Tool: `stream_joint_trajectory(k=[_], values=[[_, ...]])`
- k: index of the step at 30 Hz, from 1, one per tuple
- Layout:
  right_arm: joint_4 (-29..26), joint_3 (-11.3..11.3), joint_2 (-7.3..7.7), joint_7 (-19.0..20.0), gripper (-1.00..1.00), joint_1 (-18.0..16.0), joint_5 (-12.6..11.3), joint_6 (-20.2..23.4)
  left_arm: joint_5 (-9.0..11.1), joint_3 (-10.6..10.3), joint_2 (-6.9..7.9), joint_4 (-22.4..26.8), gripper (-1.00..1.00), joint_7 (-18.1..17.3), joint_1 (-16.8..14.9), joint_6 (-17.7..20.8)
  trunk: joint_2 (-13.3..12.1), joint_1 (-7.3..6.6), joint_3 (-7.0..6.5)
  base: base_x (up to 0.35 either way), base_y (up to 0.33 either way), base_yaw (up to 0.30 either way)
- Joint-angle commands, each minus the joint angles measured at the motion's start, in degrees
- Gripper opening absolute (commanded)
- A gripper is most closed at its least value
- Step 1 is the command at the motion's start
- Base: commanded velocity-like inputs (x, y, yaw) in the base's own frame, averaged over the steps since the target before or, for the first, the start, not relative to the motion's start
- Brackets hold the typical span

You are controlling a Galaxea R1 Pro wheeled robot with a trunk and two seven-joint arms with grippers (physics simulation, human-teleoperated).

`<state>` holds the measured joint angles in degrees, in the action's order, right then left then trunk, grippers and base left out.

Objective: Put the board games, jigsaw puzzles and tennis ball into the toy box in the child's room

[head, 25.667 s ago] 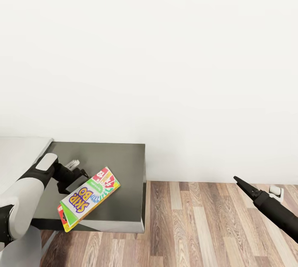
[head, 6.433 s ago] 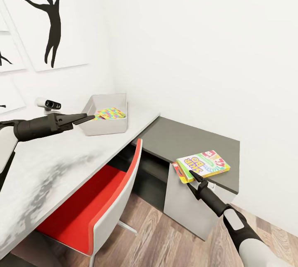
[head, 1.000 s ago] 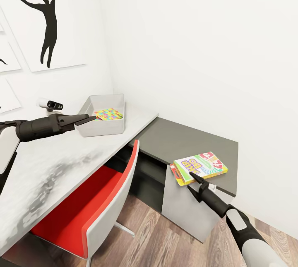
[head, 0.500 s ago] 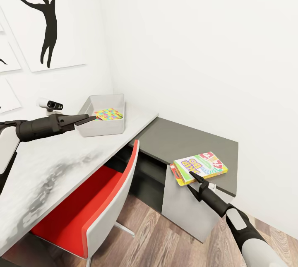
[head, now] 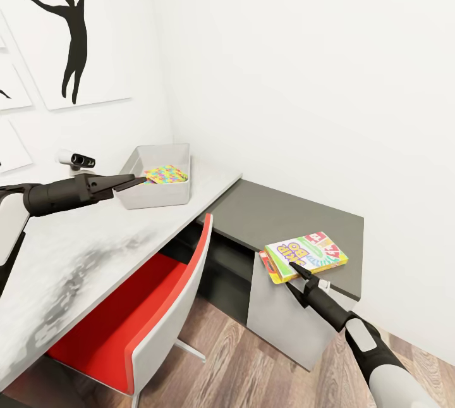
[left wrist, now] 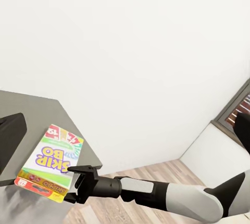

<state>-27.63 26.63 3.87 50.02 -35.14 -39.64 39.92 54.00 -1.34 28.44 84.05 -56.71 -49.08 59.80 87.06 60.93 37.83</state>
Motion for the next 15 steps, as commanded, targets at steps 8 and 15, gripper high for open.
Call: stream_joint_trajectory(k=[8,15], values=[[0.0,0.3,-0.01,0.2,-1.00,0.0,-0.1,0.2,0.1,0.0,0.04,0.0,1.00,-0.2,-0.1,0.2,0.0,0.00,0.05,0.000,0.000,0.000],[0.0,0.3,-0.01,0.2,-1.00,0.0,-0.1,0.3,0.1,0.0,0.04,0.0,1.00,-0.2,-0.1,0.2,0.0,0.00,0.05,0.000,0.000,0.000]])
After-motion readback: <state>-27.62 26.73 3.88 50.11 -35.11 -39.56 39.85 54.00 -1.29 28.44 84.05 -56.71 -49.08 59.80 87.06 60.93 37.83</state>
